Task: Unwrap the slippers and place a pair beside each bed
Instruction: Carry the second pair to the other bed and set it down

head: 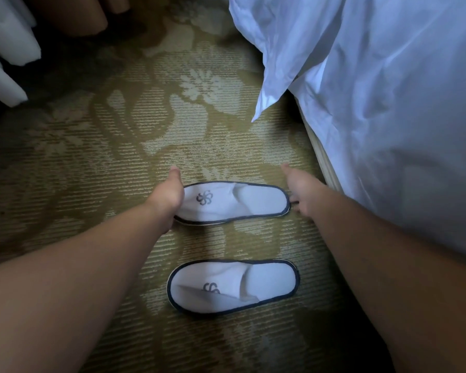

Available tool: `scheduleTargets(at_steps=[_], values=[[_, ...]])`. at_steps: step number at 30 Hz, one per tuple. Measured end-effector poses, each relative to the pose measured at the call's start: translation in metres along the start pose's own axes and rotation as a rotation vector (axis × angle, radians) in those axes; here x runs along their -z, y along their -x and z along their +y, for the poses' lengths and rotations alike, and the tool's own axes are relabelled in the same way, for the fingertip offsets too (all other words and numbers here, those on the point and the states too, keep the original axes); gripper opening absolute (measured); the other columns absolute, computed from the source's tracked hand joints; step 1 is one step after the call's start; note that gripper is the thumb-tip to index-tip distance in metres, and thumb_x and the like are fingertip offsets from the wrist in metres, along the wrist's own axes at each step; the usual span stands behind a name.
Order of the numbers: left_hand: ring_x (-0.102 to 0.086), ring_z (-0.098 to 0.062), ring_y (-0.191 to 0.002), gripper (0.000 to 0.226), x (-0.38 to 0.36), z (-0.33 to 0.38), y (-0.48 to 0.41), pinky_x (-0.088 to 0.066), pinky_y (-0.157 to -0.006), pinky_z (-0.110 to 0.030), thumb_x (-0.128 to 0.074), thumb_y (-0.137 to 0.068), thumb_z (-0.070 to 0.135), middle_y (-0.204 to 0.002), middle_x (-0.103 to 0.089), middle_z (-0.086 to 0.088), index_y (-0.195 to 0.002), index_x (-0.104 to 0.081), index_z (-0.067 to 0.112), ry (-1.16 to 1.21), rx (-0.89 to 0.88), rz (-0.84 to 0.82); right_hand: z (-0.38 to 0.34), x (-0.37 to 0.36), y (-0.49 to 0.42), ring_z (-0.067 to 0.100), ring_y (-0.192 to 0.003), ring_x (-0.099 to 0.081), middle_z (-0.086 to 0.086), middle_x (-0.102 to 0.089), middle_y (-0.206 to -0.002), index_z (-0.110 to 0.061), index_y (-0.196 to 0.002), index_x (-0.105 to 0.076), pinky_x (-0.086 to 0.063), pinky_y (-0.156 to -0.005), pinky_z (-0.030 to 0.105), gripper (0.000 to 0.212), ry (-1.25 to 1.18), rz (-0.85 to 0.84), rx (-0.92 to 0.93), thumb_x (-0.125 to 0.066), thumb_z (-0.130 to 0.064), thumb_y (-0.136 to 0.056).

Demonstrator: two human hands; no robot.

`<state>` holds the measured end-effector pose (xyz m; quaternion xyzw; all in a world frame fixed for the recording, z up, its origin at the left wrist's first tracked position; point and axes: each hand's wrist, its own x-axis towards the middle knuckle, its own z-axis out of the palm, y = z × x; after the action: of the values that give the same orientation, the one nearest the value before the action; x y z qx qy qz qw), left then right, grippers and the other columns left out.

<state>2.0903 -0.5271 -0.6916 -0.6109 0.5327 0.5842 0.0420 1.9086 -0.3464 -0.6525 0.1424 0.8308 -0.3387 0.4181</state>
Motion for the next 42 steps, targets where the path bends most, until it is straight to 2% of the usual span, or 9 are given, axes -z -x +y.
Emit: scheduleTargets(at_steps=[3,5,8,11,17,27,33,37,42], values=[[-0.034,-0.031,-0.147,0.085,-0.002,0.007,-0.007,-0.02,-0.118,-0.051,-0.026,-0.094,0.075,-0.164,-0.031,-0.007,-0.155,-0.033,0.016,0.018,0.0,-0.044,-0.012,0.015,-0.01,0.028,-0.123,-0.055,0.008,-0.058,-0.13,-0.016,-0.143,-0.041,-0.048,-0.089,0.037,0.072,0.029,-0.035,-0.044,-0.04,-0.067,-0.092],[-0.038,-0.03,-0.145,0.085,-0.004,0.006,-0.012,-0.02,-0.118,-0.051,-0.028,-0.094,0.075,-0.163,-0.033,-0.006,-0.155,-0.034,0.016,0.025,0.004,-0.058,-0.013,0.021,-0.017,0.03,-0.131,-0.048,0.011,-0.05,-0.141,-0.016,-0.146,-0.036,-0.042,-0.09,0.038,0.077,0.06,-0.051,-0.061,-0.039,-0.069,-0.091],[-0.037,-0.029,-0.146,0.084,-0.007,0.001,-0.016,-0.02,-0.118,-0.051,-0.028,-0.094,0.074,-0.162,-0.034,-0.005,-0.154,-0.035,0.016,0.031,-0.001,-0.059,-0.013,0.025,-0.029,0.036,-0.137,-0.04,0.017,-0.042,-0.15,-0.017,-0.152,-0.025,-0.022,-0.112,0.055,0.085,0.096,-0.099,-0.093,-0.035,-0.073,-0.089],[-0.03,-0.029,-0.149,0.081,-0.011,-0.003,-0.018,-0.021,-0.12,-0.05,-0.029,-0.095,0.073,-0.164,-0.031,-0.007,-0.155,-0.033,0.019,0.029,-0.012,-0.029,-0.013,0.025,-0.038,0.038,-0.139,-0.035,0.021,-0.043,-0.148,-0.02,-0.153,-0.023,-0.011,-0.113,0.063,0.088,0.118,-0.125,-0.126,-0.034,-0.077,-0.086],[-0.023,-0.028,-0.152,0.086,-0.021,-0.007,-0.02,-0.018,-0.123,-0.046,-0.024,-0.095,0.074,-0.165,-0.025,-0.01,-0.155,-0.032,0.014,-0.006,-0.022,-0.032,-0.012,0.013,-0.042,0.036,-0.141,-0.031,0.019,-0.032,-0.155,-0.022,-0.155,-0.017,-0.017,-0.112,0.06,0.094,0.153,-0.139,-0.135,-0.035,-0.079,-0.083],[-0.037,-0.031,-0.145,0.089,-0.028,0.003,-0.016,-0.023,-0.122,-0.047,-0.024,-0.091,0.077,-0.158,-0.04,-0.015,-0.154,-0.035,0.016,0.028,-0.009,-0.115,-0.022,0.028,-0.048,0.037,-0.143,-0.028,0.023,-0.032,-0.154,-0.012,-0.154,-0.015,-0.012,-0.113,0.063,0.104,0.141,-0.186,-0.153,-0.037,-0.081,-0.079],[-0.021,-0.026,-0.153,0.087,-0.04,0.001,-0.009,-0.009,-0.122,-0.048,-0.023,-0.093,0.077,-0.166,-0.026,-0.005,-0.158,-0.028,0.019,0.012,-0.034,-0.132,-0.021,0.033,-0.054,0.038,-0.143,-0.027,0.026,-0.028,-0.154,-0.005,-0.152,-0.018,-0.015,-0.114,0.062,0.103,0.118,-0.179,-0.192,-0.04,-0.077,-0.082],[-0.022,-0.028,-0.153,0.088,-0.038,-0.001,-0.011,-0.009,-0.122,-0.049,-0.022,-0.092,0.078,-0.165,-0.027,-0.005,-0.158,-0.027,0.02,0.005,-0.002,-0.133,-0.023,0.032,-0.055,0.039,-0.144,-0.024,0.026,-0.027,-0.155,-0.007,-0.152,-0.021,-0.015,-0.113,0.063,0.104,0.148,-0.164,-0.209,-0.039,-0.079,-0.08],[-0.017,-0.03,-0.153,0.085,-0.039,0.0,-0.009,-0.013,-0.122,-0.05,-0.022,-0.094,0.075,-0.167,-0.018,-0.008,-0.159,-0.023,0.019,0.009,0.0,-0.109,-0.023,0.032,-0.057,0.038,-0.145,-0.022,0.022,-0.027,-0.156,-0.009,-0.153,-0.018,-0.014,-0.112,0.063,0.109,0.202,-0.156,-0.211,-0.036,-0.084,-0.076]])
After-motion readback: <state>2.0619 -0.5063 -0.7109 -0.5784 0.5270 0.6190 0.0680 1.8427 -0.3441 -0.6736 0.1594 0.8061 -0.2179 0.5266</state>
